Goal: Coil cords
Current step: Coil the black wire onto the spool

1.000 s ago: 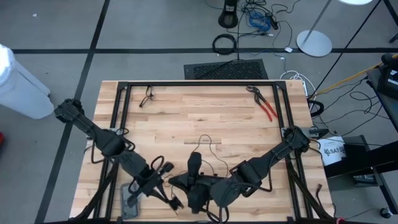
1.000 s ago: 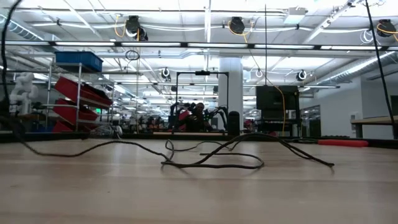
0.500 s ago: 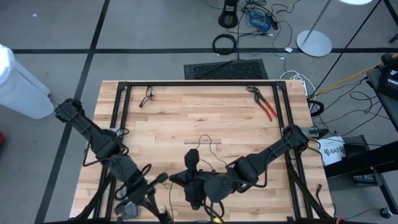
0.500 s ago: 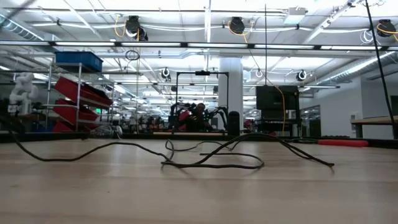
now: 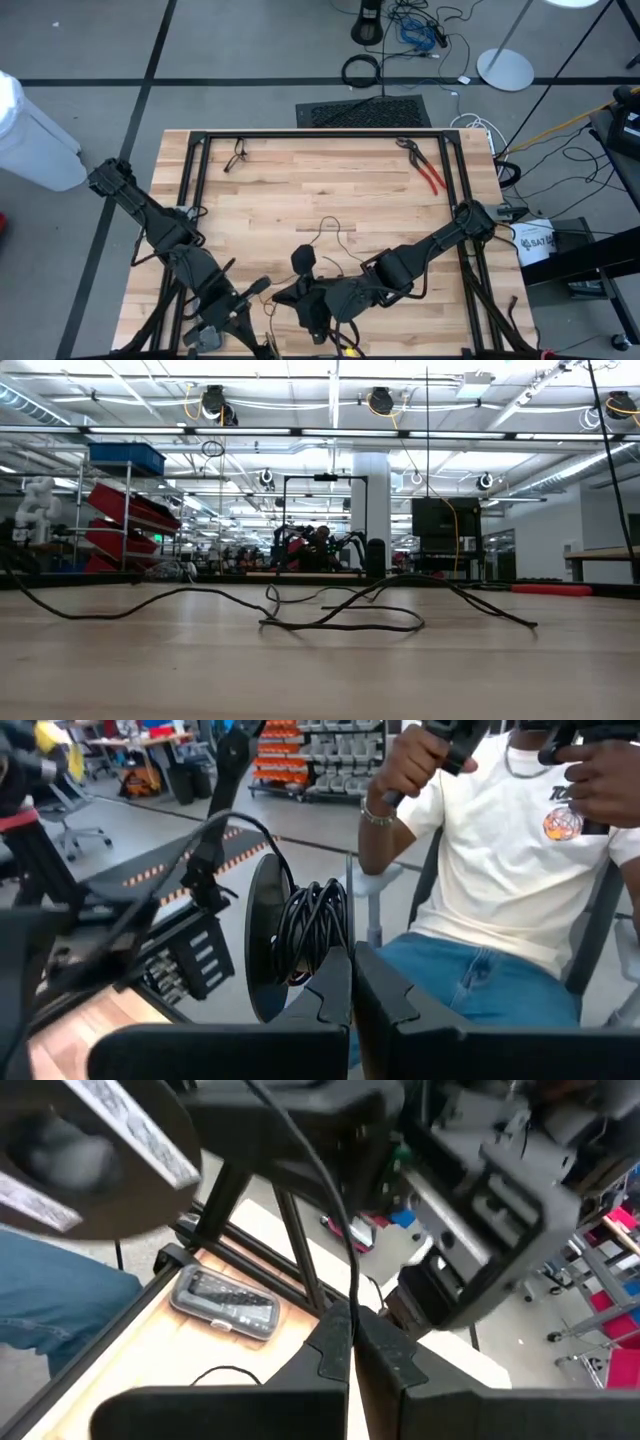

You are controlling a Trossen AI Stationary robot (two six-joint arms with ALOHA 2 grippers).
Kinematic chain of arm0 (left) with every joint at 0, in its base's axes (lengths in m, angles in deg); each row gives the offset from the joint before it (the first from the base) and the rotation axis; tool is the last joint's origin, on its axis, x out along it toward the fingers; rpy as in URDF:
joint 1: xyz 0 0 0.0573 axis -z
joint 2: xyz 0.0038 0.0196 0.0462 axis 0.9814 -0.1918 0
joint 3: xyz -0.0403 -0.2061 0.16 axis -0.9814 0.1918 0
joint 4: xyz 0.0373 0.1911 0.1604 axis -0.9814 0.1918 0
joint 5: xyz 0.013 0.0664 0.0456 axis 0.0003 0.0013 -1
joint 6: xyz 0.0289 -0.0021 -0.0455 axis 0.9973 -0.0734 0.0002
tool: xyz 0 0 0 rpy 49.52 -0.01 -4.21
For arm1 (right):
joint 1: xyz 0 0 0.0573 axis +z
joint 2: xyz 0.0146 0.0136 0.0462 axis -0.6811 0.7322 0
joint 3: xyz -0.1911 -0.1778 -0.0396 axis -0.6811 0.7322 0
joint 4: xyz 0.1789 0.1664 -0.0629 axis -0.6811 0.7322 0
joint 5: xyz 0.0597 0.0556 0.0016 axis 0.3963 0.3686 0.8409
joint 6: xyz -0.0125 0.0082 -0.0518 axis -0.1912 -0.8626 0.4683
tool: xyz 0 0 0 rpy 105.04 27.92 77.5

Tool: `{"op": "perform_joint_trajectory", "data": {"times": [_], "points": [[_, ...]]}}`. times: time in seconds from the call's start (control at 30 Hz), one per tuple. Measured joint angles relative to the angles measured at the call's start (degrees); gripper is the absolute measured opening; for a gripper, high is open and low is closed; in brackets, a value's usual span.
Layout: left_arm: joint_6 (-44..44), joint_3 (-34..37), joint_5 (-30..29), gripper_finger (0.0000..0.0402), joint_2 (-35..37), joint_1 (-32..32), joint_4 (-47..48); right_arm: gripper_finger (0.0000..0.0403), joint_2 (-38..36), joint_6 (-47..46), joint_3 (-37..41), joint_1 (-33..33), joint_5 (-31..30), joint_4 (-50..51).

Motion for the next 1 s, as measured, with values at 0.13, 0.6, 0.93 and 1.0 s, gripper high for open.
{"op": "perform_joint_trajectory", "data": {"times": [0.13, 0.6, 0.93, 1.0], "points": [[2.0, 0.0, 0.0, 0.0002, 0.0, 0.0, -1.5, 0.0000, 0.0, -1.3, 0.0, 0.0, 0.0, 1.1], [4.0, 0.0, -3.7, 0.0002, -0.2, 0.1, -3.3, 0.0000, 0.0, -4.8, 0.0, 0.0, 4.3, 0.4], [8.1, 0.0, -3.9, 0.0002, -2.8, 0.0, -4.8, 0.0000, 0.0, -7.6, 0.0, -0.4, 7.4, 2.2], [8.8, 0.0, -3.7, 0.0002, -3.2, 0.0, -5.8, 0.0000, 0.0, -7.6, 0.0, -0.4, 11.1, 2.3]]}}
